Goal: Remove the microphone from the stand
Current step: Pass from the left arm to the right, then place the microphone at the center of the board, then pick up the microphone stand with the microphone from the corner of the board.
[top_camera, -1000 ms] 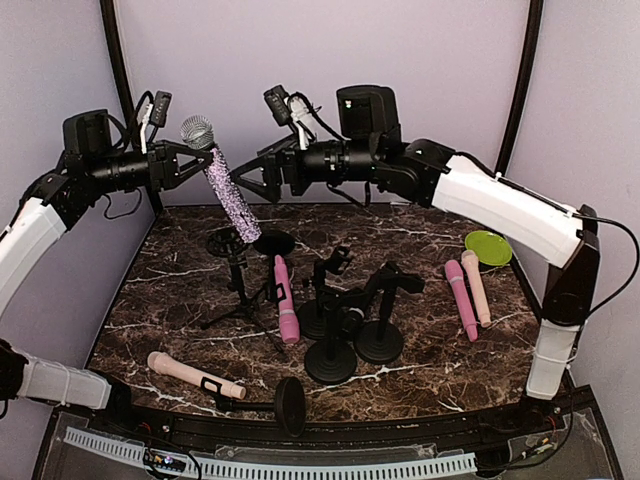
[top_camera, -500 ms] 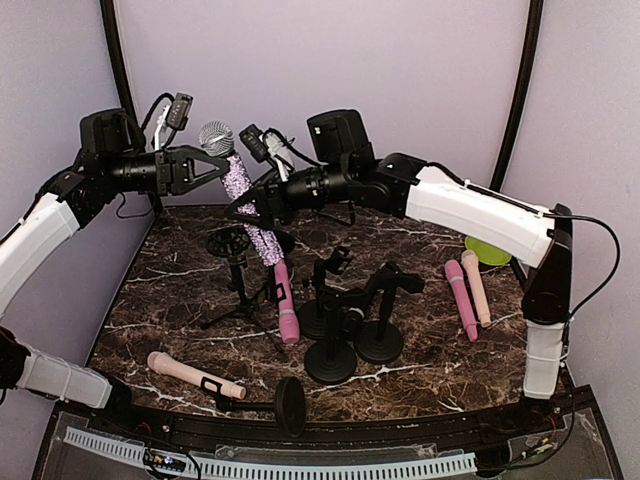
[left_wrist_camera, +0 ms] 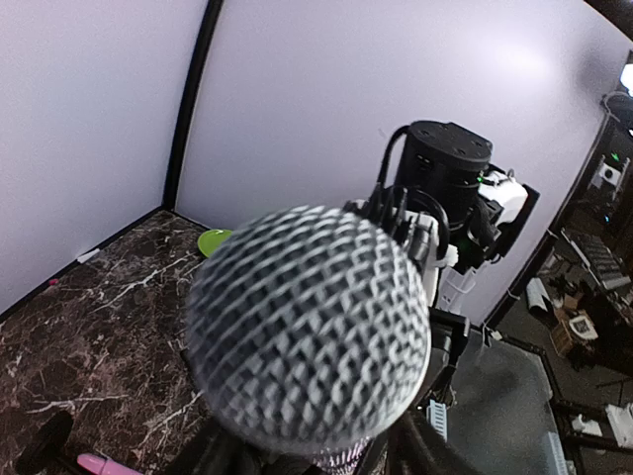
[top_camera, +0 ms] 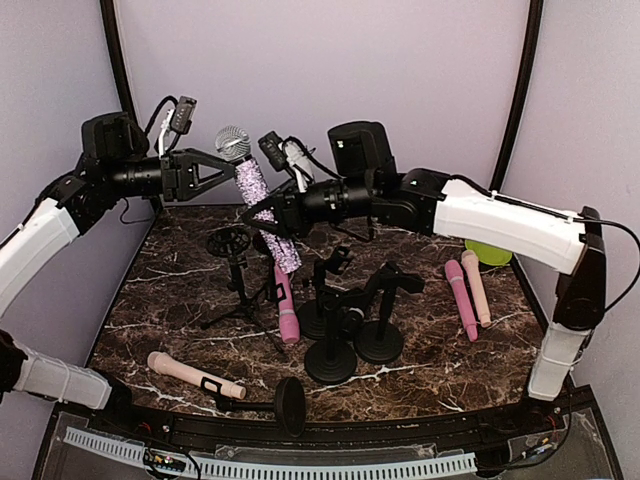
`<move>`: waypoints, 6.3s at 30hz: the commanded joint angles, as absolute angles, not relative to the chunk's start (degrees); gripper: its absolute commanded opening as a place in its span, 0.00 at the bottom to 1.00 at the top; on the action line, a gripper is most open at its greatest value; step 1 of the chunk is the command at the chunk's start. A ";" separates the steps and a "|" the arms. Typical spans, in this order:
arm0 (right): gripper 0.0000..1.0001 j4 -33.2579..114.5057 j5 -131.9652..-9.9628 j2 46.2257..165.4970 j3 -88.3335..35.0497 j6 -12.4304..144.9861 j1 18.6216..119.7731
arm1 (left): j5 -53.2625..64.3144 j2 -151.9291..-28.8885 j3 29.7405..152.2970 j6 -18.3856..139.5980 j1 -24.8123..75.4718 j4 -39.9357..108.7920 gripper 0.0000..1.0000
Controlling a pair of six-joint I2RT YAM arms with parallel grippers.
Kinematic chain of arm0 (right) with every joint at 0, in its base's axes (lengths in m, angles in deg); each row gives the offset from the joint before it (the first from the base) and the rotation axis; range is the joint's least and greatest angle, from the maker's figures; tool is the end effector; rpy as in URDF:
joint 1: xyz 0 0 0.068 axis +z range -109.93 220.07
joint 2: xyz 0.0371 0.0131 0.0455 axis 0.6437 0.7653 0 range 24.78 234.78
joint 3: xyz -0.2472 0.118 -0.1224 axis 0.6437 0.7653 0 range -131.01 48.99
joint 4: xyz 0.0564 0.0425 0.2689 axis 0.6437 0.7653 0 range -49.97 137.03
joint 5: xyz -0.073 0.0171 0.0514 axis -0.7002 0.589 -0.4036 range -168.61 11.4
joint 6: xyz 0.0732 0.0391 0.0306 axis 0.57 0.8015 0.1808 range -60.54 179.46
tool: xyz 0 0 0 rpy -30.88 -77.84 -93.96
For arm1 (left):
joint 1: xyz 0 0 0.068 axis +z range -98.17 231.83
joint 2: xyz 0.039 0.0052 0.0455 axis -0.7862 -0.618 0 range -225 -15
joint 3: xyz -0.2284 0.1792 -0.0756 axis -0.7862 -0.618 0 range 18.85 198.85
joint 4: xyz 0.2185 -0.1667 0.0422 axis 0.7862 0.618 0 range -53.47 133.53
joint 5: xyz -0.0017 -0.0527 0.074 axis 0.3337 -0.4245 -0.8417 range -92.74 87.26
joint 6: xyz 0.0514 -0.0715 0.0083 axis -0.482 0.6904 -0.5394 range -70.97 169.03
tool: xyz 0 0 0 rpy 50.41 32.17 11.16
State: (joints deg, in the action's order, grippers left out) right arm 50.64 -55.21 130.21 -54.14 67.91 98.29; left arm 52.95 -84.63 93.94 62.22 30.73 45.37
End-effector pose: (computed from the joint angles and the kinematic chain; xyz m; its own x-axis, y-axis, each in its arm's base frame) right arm 0.2394 0.4456 0.4116 -0.2609 -0.1652 -0.9511 -0.9561 0.1806 0.2309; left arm 0.2491 -0.1659 0.4649 -0.2754 -0.0317 -0.9608 0.9340 0.2279 -0.2753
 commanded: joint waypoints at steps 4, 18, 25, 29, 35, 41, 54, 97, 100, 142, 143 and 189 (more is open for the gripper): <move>0.18 45.60 -71.01 113.64 -44.19 71.98 93.29 | 38.02 -76.78 90.42 58.14 32.58 41.28 0.65; 0.19 54.14 -79.01 98.04 -20.08 77.01 69.71 | 16.47 -65.60 69.19 67.85 32.67 43.17 0.67; 0.18 51.18 -75.39 99.75 -6.63 80.25 63.64 | 5.25 -58.23 57.18 76.76 32.67 45.04 0.67; 0.19 50.40 -73.82 103.35 -3.22 81.87 63.54 | 5.45 -56.24 51.74 80.55 32.67 44.09 0.67; 0.19 51.13 -76.54 108.48 -1.52 84.84 63.48 | 5.04 -58.00 51.49 80.74 32.67 44.23 0.67; 0.21 51.80 -79.85 112.66 -0.74 85.91 63.45 | 5.46 -61.27 52.92 78.70 32.67 44.54 0.67; 0.36 53.44 -85.08 118.82 -1.13 86.23 63.45 | 5.29 -62.36 53.40 75.90 32.67 45.24 0.67; 0.83 55.26 -83.84 89.08 -16.33 80.50 95.68 | 14.95 -73.57 67.56 62.09 47.06 46.58 0.81; 0.83 57.31 -92.30 93.36 -19.32 84.02 105.20 | 10.85 -72.81 66.44 60.32 47.08 45.42 0.81; 0.85 101.95 -91.76 146.83 -59.49 118.17 125.56 | 13.12 -65.73 62.44 60.49 47.17 44.97 0.81; 0.85 102.16 -91.37 147.38 -60.23 118.10 125.56 | 13.24 -65.68 62.44 60.57 47.17 44.93 0.81; 0.00 96.87 -88.03 136.69 -55.94 122.08 119.50 | 10.76 -63.08 80.31 57.14 47.35 51.51 0.85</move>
